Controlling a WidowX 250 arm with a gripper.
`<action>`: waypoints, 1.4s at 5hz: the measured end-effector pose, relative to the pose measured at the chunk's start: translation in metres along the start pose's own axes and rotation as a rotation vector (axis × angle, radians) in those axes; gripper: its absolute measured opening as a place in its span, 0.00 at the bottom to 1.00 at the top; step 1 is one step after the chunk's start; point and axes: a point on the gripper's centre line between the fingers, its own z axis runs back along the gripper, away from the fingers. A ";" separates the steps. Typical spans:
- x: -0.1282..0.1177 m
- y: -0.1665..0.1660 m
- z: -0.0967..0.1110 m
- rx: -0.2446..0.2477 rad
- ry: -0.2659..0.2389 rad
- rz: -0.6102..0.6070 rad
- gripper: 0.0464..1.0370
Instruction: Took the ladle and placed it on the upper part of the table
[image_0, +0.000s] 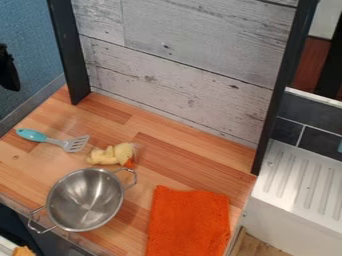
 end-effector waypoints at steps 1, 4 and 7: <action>-0.003 0.004 -0.009 0.028 0.019 0.004 0.96; -0.022 -0.012 -0.049 0.124 0.039 -0.007 0.96; -0.033 -0.011 -0.085 0.209 0.014 -0.075 0.96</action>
